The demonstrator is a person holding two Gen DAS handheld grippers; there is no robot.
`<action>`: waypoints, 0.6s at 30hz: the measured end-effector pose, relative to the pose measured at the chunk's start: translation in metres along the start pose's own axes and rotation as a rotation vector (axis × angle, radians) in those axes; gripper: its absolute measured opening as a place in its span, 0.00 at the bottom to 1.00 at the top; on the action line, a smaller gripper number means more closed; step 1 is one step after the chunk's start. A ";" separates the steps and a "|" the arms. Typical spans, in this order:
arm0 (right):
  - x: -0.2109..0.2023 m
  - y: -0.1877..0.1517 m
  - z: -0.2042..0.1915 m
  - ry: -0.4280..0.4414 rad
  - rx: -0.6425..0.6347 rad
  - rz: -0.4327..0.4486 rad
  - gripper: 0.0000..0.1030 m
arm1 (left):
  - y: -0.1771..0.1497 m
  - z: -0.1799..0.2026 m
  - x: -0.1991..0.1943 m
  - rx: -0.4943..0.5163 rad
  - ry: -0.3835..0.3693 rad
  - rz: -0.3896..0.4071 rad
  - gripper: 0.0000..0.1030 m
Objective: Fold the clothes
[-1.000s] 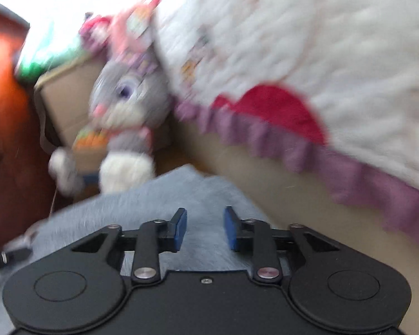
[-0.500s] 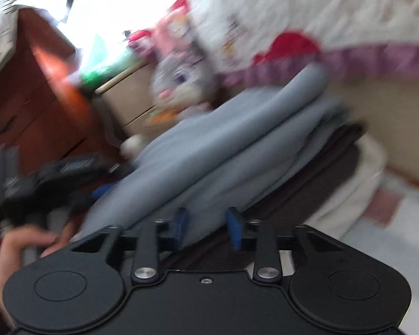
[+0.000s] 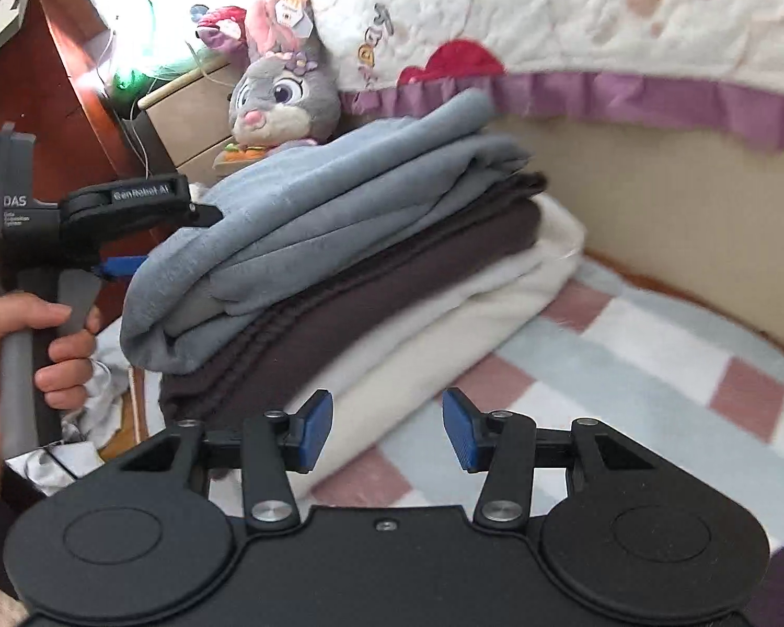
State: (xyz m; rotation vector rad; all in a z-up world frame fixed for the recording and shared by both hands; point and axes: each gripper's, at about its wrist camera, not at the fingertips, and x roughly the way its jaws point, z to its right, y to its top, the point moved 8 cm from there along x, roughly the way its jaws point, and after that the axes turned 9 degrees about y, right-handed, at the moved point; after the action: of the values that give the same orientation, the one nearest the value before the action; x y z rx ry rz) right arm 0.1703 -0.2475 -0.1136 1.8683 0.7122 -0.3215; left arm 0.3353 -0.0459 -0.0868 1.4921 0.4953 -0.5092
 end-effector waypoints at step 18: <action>-0.104 -0.035 -0.008 -0.049 -0.043 0.116 0.55 | -0.108 0.043 -0.111 0.171 0.056 -0.254 1.00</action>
State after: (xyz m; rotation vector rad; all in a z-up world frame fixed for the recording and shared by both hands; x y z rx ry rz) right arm 0.0669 -0.2646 -0.0816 1.8465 0.5710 -0.2745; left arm 0.1813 -0.0889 -0.1054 1.6189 0.7056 -0.7249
